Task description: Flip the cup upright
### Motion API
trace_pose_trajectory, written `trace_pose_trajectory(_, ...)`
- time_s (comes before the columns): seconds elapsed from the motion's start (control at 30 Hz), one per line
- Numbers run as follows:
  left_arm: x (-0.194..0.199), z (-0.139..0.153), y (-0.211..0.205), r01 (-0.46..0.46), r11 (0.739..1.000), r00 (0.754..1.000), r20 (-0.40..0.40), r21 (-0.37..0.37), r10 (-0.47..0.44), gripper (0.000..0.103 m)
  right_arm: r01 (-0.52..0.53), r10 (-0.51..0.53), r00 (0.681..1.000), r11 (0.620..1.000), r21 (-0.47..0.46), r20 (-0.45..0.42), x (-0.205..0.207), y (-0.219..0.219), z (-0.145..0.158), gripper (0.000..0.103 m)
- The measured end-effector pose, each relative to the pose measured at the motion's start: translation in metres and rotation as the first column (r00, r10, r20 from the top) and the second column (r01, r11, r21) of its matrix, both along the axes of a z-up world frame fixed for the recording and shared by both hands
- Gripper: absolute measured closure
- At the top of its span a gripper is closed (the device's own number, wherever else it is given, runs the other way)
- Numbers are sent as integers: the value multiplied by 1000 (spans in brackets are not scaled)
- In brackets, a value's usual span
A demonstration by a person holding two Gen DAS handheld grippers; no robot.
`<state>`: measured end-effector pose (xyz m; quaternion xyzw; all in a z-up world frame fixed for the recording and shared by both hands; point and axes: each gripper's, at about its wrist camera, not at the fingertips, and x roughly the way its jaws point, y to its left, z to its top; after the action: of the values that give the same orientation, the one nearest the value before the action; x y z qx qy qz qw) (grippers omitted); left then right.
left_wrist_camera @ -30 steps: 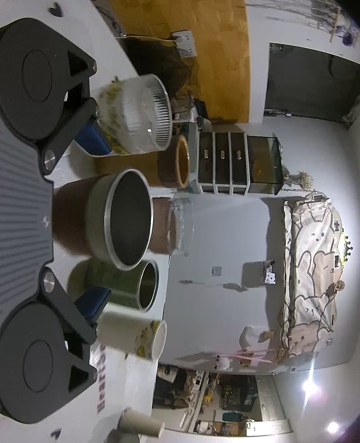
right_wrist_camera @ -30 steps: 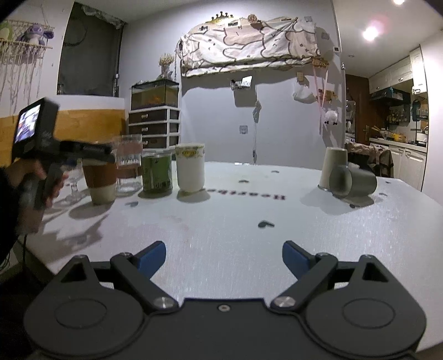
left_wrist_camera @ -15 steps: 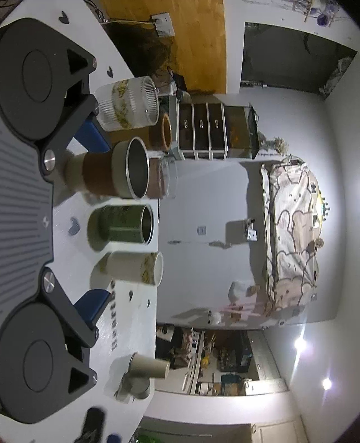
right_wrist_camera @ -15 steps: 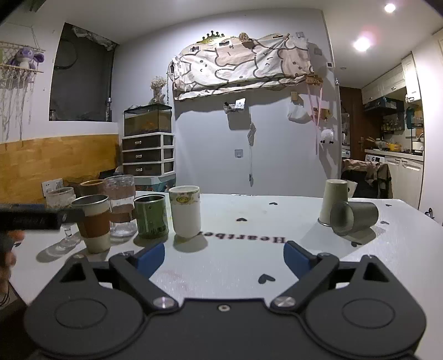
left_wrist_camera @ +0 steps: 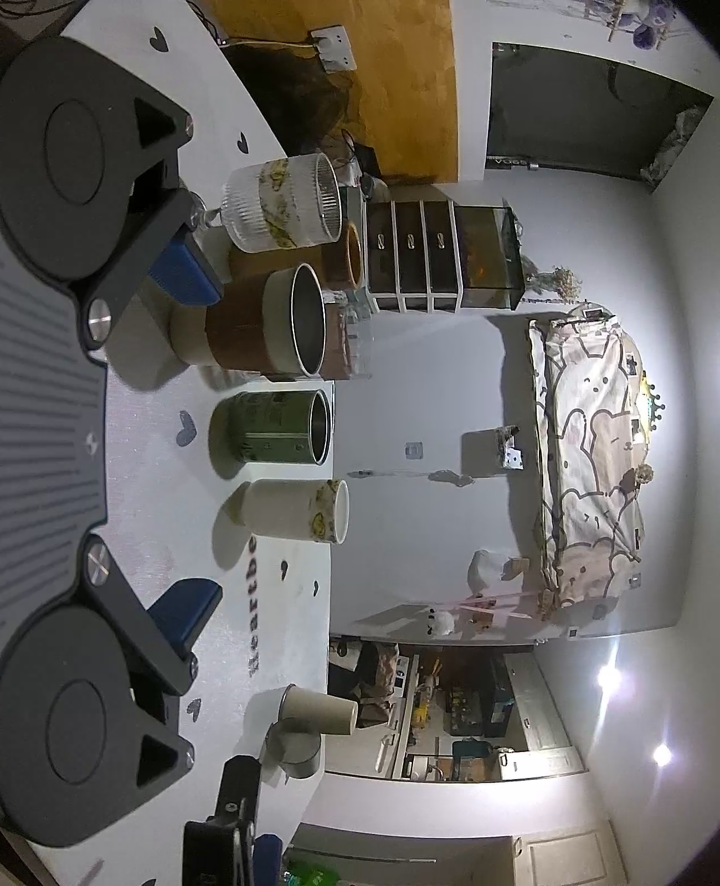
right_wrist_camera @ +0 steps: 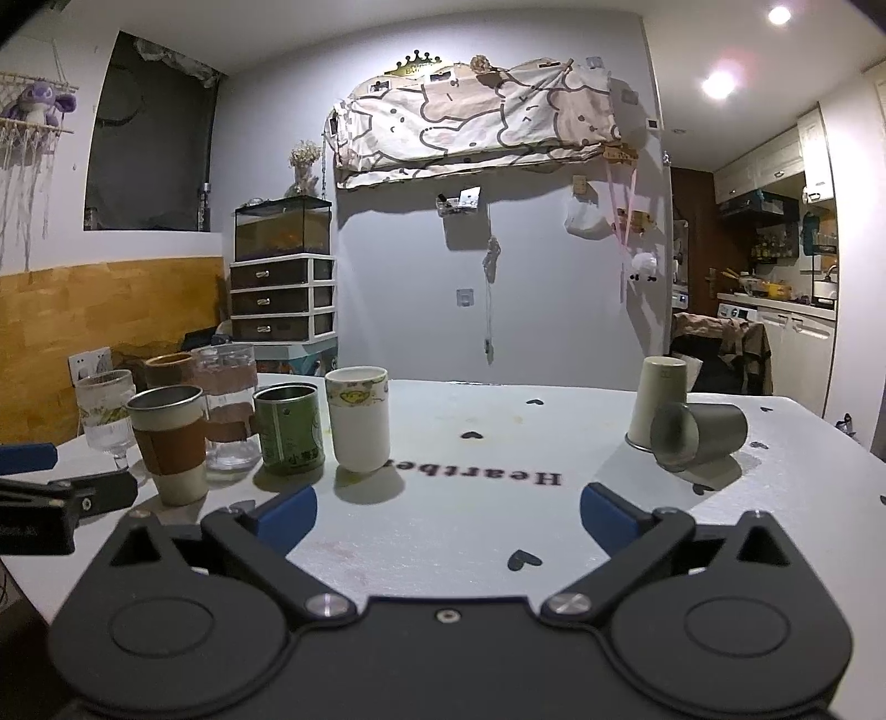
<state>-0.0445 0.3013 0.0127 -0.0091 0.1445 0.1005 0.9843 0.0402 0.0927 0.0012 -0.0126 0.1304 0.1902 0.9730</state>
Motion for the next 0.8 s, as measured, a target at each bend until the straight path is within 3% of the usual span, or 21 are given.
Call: trace_pose_trajectory(0.8,-1,-1,4,-18,1000,1000,-16,-7,18,0,-3,2,1000,1000,-7,-5,-1,1,-1,1)
